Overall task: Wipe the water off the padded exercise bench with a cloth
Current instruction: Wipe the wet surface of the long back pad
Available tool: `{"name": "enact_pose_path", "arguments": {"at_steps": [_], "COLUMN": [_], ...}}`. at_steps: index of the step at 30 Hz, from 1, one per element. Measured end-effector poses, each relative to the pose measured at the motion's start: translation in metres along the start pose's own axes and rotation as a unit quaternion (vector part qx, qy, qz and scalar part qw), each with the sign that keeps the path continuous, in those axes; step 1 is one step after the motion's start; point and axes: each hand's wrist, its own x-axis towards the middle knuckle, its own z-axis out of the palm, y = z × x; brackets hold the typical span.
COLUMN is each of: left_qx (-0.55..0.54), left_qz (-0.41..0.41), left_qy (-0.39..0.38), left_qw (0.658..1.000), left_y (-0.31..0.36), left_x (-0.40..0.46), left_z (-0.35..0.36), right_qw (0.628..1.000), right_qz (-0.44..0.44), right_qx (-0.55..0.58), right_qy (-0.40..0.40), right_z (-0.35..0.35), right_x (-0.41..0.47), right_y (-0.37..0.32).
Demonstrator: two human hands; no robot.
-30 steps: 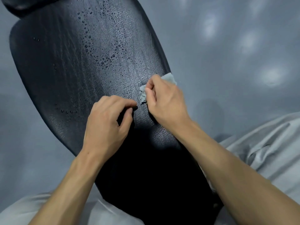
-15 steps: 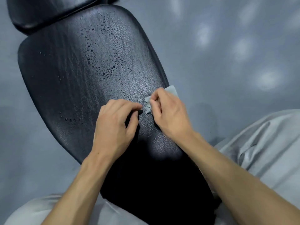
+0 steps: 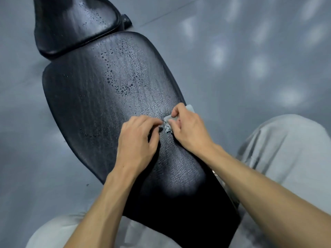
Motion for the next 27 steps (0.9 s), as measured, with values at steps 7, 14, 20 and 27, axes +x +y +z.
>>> {"name": "enact_pose_path", "arguments": {"at_steps": [7, 14, 20, 27], "left_qx": [-0.007, -0.006, 0.006, 0.021], "left_qz": [0.011, 0.021, 0.042, 0.087], "left_qy": [0.01, -0.006, -0.01, -0.041], "left_qw": [1.0, 1.0, 0.999, 0.995], "left_y": [0.002, 0.007, 0.005, 0.017], "left_x": [-0.002, -0.004, -0.013, -0.008], "left_z": [-0.001, -0.005, -0.002, 0.02], "right_qw": [0.998, 0.994, 0.984, 0.965], "right_qz": [0.063, 0.082, 0.165, 0.228], "right_qx": [0.032, -0.036, 0.035, 0.106], "right_qy": [-0.004, 0.055, 0.06, 0.076], "right_z": [-0.009, 0.001, 0.01, 0.011], "right_x": [-0.083, -0.103, -0.116, -0.132], "right_y": [0.018, 0.009, 0.013, 0.022]}}
